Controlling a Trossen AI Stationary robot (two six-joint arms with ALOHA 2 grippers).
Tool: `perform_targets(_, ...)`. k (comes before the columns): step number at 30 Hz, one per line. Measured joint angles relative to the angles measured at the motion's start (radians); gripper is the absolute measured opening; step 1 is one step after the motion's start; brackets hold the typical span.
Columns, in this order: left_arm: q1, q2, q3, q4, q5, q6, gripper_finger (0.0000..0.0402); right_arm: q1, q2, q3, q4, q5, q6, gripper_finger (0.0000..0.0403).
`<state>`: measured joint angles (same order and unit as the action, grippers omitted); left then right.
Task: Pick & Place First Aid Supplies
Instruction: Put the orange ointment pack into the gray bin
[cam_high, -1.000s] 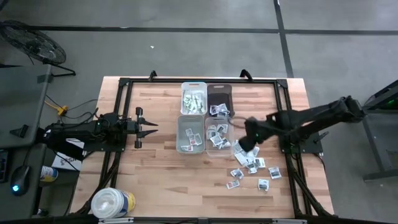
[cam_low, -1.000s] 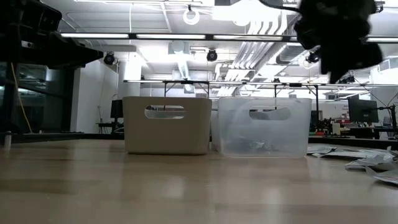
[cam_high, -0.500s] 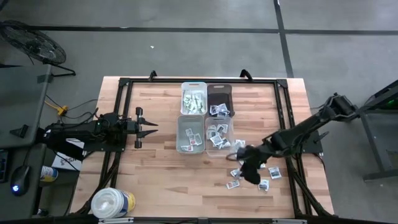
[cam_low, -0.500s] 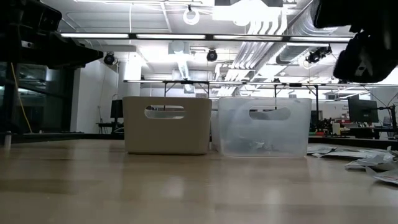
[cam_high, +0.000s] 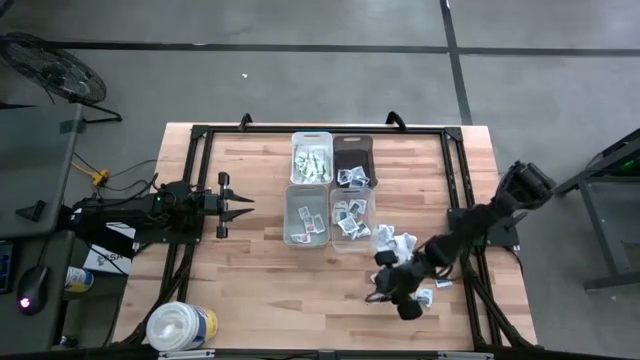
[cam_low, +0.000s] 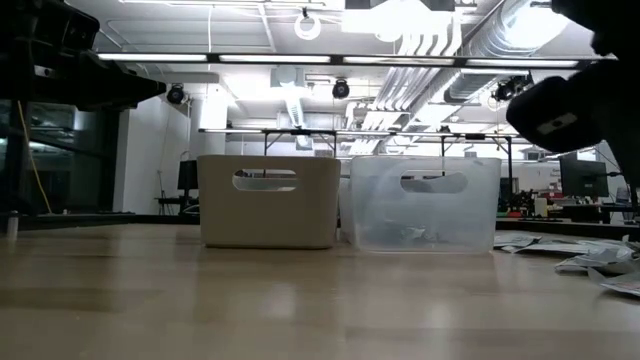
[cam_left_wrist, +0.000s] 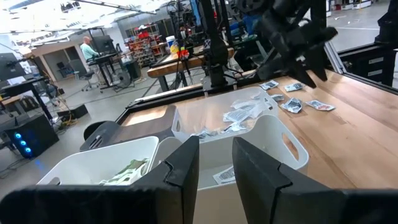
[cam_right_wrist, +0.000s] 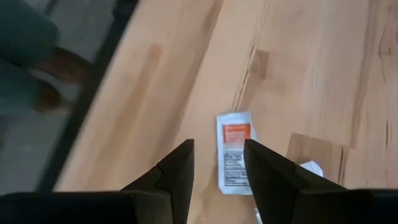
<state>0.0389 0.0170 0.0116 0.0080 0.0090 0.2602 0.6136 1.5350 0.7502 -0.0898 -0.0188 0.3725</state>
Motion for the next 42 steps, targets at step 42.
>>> perform_targets(42,0.0,0.0,0.0,0.0,0.0,0.0,0.0096,0.089,0.185,0.004,0.009,0.204,-0.056,0.0046)
